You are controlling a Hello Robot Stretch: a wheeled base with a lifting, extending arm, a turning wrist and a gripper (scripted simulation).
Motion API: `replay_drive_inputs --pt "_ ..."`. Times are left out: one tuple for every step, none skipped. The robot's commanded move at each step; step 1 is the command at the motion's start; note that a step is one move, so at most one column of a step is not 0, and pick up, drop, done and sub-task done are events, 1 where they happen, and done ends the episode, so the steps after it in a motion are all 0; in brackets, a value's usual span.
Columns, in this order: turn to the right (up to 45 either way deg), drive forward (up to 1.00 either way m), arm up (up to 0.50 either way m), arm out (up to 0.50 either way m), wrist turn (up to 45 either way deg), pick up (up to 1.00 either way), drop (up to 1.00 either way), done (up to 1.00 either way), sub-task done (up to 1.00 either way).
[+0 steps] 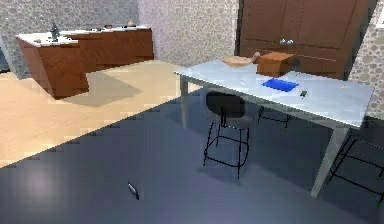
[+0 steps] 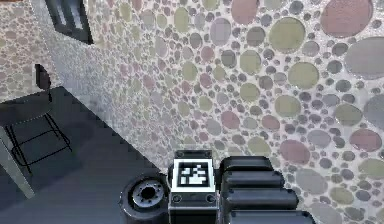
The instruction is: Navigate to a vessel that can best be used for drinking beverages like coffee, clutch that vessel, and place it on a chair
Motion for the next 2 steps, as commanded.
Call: replay_drive_inputs --pt "-24.0 0.00 0.00 0.00 0.0 0.00 0.00 0.00 0.00" --pt "0.0 0.80 0.00 0.00 0.0 0.00 0.00 0.00 0.00"
